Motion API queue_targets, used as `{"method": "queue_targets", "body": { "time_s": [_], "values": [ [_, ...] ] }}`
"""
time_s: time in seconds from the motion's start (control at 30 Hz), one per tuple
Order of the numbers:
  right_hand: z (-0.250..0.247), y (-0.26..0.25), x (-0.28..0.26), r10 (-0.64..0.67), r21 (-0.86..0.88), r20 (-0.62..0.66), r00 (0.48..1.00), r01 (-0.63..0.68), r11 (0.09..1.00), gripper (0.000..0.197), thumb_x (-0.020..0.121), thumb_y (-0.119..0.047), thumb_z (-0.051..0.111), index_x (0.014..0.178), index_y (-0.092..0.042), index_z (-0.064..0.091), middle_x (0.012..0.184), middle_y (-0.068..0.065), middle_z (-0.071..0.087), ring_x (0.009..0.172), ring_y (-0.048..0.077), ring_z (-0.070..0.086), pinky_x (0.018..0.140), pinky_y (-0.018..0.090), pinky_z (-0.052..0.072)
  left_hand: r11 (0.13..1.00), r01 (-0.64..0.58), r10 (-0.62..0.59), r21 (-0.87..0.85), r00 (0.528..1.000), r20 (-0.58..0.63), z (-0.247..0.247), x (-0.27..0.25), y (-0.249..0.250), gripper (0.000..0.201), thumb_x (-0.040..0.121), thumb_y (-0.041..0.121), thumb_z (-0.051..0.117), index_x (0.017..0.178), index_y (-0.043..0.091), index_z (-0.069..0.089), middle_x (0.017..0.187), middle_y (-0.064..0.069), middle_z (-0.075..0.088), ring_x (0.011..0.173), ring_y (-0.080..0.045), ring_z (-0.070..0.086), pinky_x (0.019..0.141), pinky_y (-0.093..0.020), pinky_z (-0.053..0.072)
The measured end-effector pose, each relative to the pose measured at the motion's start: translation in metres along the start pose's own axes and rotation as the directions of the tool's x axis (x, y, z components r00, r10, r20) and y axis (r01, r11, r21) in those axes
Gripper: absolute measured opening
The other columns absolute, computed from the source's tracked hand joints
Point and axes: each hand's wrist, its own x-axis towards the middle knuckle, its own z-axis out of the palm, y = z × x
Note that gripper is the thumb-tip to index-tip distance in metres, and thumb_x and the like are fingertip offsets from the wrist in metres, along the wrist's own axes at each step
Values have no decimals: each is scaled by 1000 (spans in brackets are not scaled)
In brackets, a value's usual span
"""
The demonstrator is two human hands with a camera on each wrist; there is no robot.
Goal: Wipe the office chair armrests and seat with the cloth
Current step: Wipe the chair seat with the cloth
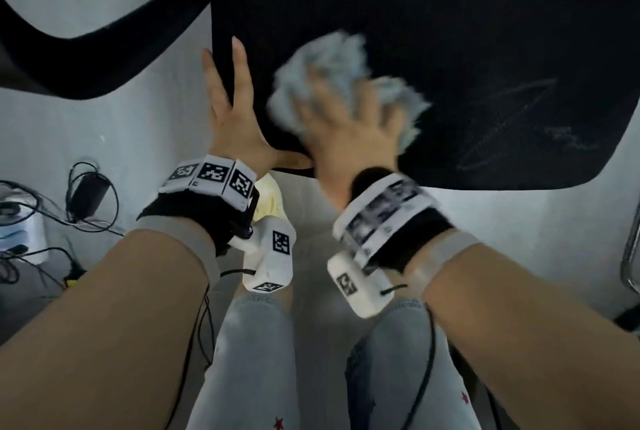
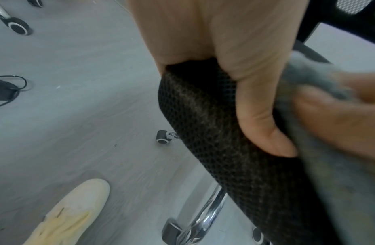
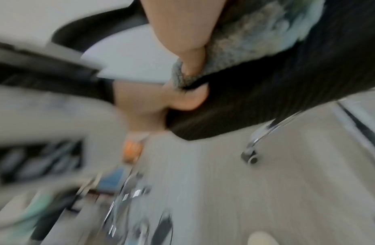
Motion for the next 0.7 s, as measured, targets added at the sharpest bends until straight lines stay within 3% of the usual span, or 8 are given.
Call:
{"method": "queue_targets", "body": {
  "time_s": [0.1, 0.17, 0.27, 0.33, 0.43, 0.57, 0.67, 0.7],
  "values": [
    [10, -12, -7, -242, -74, 41, 969, 244, 967, 50, 94, -28, 37, 140, -42, 22, 153, -19, -10, 136, 30, 1, 106, 60, 10, 998, -61, 60, -33, 998, -11, -3, -1, -7, 132, 59, 36, 82, 144, 15, -17, 151, -17, -25, 142, -20, -13, 93, 5, -8],
    [1, 11, -1, -249, -172, 62, 966, 256, 951, 55, 92, -26, 35, 140, -43, 15, 153, -18, -13, 137, 31, 2, 106, 60, 12, 998, -37, 38, -56, 999, 12, -4, -5, -11, 141, 52, 26, 87, 144, 18, -19, 152, -13, -24, 142, -17, -13, 95, 2, -7],
    [-25, 57, 8, 118, -82, -156, 981, -132, 988, 63, 90, -11, 41, 138, -46, 20, 154, -19, -4, 135, 36, 11, 104, 59, 16, 997, -6, 9, -76, 999, 42, -4, -6, -11, 146, 49, 17, 89, 142, 22, -24, 152, -10, -26, 142, -18, -16, 104, -22, 1],
    [-38, 73, 13, 411, 122, -247, 877, -393, 911, 61, 92, -11, 40, 136, -48, 23, 153, -22, 0, 131, 35, 18, 103, 51, 20, 997, 16, -13, -76, 999, 34, -3, -5, -10, 148, 48, 18, 89, 141, 22, -26, 152, -10, -25, 142, -20, -17, 103, -26, 1],
    [-42, 50, 24, 560, 237, -176, 810, -517, 823, 62, 92, -14, 40, 139, -46, 18, 154, -19, -3, 133, 37, 15, 106, 55, 15, 996, 24, -21, -86, 999, 32, -1, -4, -9, 148, 49, 16, 89, 141, 26, -26, 153, -9, -22, 143, -20, -13, 102, -26, 3],
    [-12, -20, 12, 166, 118, 3, 986, -166, 979, 67, 88, -13, 44, 141, -42, 14, 154, -12, -5, 138, 36, -1, 106, 64, 7, 997, 44, -41, -57, 998, 51, -1, 4, -19, 140, 55, 16, 86, 142, 27, -23, 154, -6, -17, 143, -20, -5, 109, -26, 5],
    [1, -19, 0, -208, -24, 60, 976, 210, 977, 56, 91, -22, 42, 140, -40, 21, 153, -18, -12, 137, 29, 0, 106, 59, 10, 990, -41, 33, 137, 997, 65, -1, 7, -24, 131, 58, 57, 75, 145, 26, -18, 154, -9, -17, 142, -27, -9, 110, -19, -19],
    [-2, -5, 3, -236, -82, 60, 970, 240, 967, 56, 91, -26, 43, 140, -41, 21, 153, -19, -12, 137, 30, 1, 105, 58, 11, 996, -8, 0, 93, 996, 88, 0, 6, -23, 134, 56, 52, 79, 143, 29, -21, 154, -10, -16, 142, -27, -5, 109, -15, -13]
  ]
}}
